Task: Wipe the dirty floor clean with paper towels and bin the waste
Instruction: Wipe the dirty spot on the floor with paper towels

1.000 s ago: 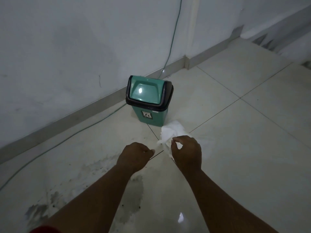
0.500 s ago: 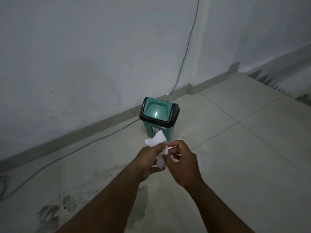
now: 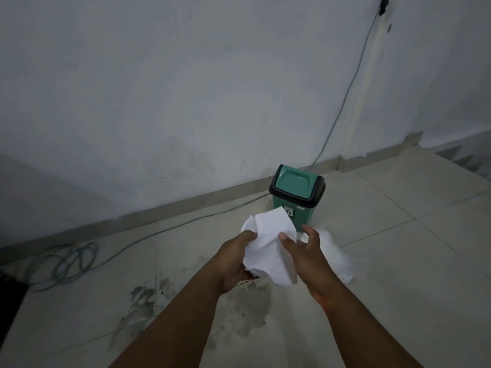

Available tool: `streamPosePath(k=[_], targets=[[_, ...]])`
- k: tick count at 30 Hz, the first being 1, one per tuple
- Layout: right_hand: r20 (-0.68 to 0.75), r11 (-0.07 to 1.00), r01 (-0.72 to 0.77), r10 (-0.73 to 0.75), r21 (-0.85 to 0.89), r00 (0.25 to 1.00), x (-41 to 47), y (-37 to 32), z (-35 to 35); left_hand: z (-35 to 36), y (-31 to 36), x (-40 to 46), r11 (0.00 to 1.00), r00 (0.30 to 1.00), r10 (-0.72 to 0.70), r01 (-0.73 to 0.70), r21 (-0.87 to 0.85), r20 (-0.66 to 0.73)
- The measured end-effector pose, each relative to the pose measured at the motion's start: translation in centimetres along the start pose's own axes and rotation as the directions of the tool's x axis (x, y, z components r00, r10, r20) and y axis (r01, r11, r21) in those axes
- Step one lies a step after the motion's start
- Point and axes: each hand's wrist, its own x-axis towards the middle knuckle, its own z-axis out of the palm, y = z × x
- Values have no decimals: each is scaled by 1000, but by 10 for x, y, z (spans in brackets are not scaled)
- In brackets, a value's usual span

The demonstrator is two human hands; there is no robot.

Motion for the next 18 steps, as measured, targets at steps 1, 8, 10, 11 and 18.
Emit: streamPosePath(k=[1,8,10,11,18], targets=[[46,1000,7,-8,13,999,-8,-1,7,-11,-2,-10,1000,1000,20,-20,15,-3],[-2,991,135,-135,3,991,-25,7,39,-70,-25,-41,963,978,200,-183,199,-64],[-58,975,164,-174,-153,983,-24,13,48,-84,-37,-39,936,956,250,-198,290,-153],[-74,961,169,-189,-220,979,-22,16,53,-91,-43,-37,922,943,278,-208,325,-184],[-92,887,142,-202,-440,975,5,60,78,-117,-85,-3,832,869,426,-268,486,-251]])
